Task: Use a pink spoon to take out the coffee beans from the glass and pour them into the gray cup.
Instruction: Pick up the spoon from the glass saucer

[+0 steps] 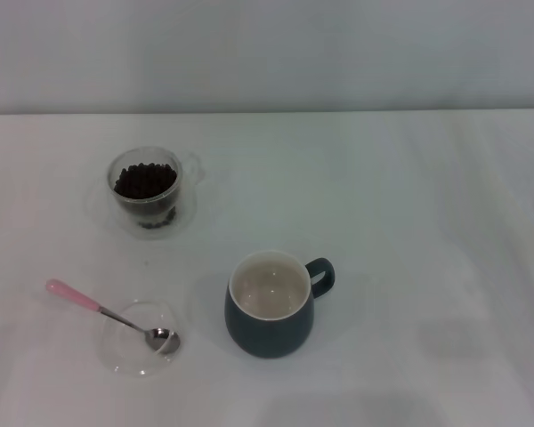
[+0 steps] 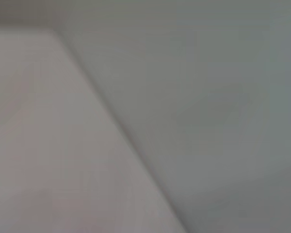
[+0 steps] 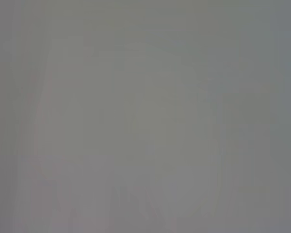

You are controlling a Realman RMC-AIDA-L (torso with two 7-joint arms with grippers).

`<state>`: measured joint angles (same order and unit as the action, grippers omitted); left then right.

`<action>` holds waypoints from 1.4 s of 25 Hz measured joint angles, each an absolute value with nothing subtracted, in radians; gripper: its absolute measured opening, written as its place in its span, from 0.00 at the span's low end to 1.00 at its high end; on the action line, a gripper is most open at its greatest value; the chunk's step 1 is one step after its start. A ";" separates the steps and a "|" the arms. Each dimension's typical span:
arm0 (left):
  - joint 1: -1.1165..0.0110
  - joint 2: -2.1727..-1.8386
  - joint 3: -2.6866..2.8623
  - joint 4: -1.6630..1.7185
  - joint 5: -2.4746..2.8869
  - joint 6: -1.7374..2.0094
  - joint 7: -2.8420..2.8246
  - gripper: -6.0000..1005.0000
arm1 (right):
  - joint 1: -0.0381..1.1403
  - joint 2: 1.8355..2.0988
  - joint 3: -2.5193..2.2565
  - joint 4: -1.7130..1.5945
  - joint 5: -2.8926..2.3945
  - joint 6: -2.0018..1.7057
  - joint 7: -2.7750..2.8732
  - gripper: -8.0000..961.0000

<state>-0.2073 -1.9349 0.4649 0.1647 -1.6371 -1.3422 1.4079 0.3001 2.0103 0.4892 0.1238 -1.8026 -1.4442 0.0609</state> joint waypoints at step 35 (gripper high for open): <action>-0.331 -2.028 0.465 0.174 -1.403 -1.265 1.345 0.84 | 0.449 2.009 0.496 0.114 -1.811 -1.326 0.018 0.89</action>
